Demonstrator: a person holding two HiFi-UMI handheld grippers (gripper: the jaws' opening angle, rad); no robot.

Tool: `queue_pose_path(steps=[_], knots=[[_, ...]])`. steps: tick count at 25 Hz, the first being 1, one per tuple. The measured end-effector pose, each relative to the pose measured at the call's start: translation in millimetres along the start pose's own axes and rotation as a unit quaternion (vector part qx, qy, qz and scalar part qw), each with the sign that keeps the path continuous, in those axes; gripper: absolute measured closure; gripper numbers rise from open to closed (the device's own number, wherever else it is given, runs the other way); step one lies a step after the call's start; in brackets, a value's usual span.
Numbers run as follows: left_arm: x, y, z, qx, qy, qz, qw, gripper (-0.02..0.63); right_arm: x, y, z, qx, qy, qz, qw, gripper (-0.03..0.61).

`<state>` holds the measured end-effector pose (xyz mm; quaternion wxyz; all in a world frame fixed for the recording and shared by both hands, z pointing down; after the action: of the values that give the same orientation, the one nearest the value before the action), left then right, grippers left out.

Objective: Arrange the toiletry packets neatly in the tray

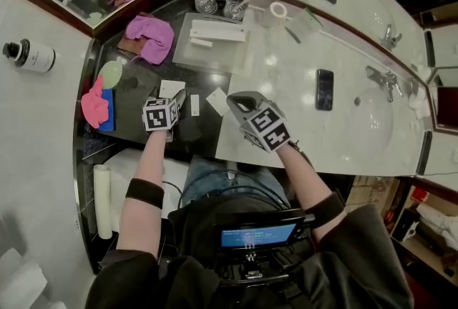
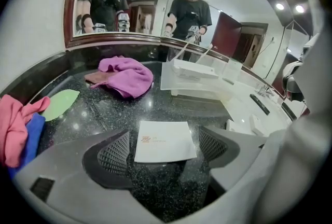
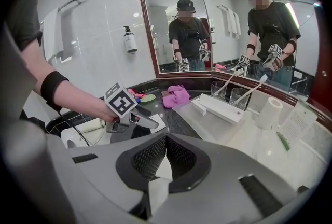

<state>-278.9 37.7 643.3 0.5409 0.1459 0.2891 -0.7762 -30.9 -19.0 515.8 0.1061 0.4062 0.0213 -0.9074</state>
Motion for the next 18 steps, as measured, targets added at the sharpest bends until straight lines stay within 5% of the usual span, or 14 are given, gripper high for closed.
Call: queue_pose_path(steps=[12, 15, 18], knots=[[4.7, 7.0, -27.2, 0.015, 0.027, 0.025, 0.9992, 0.203, -2.7, 2.2, -9.2, -0.003, 0.013, 0.003, 1.000, 0.566], [10.3, 12.1, -46.9, 0.022, 0.051, 0.034, 0.9979, 0.284, -2.6, 4.2, -15.5, -0.005, 0.021, 0.001, 1.000, 0.566], [15.1, 19.8, -70.4, 0.031, 0.083, 0.042, 0.9952, 0.446, -5.4, 7.8, -21.8, -0.009, 0.029, -0.005, 1.000, 0.566]])
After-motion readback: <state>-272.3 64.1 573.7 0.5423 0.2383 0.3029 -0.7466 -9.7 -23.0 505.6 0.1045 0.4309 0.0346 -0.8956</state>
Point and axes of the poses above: the fingertips, and each gripper's own axes: z forward along the fingers, y to its right, x out of its top, the point moved 8 cm from there along -z, backward along the fingers, and after that the axes turned 11 degrees about -z, right-handed, at the moved point
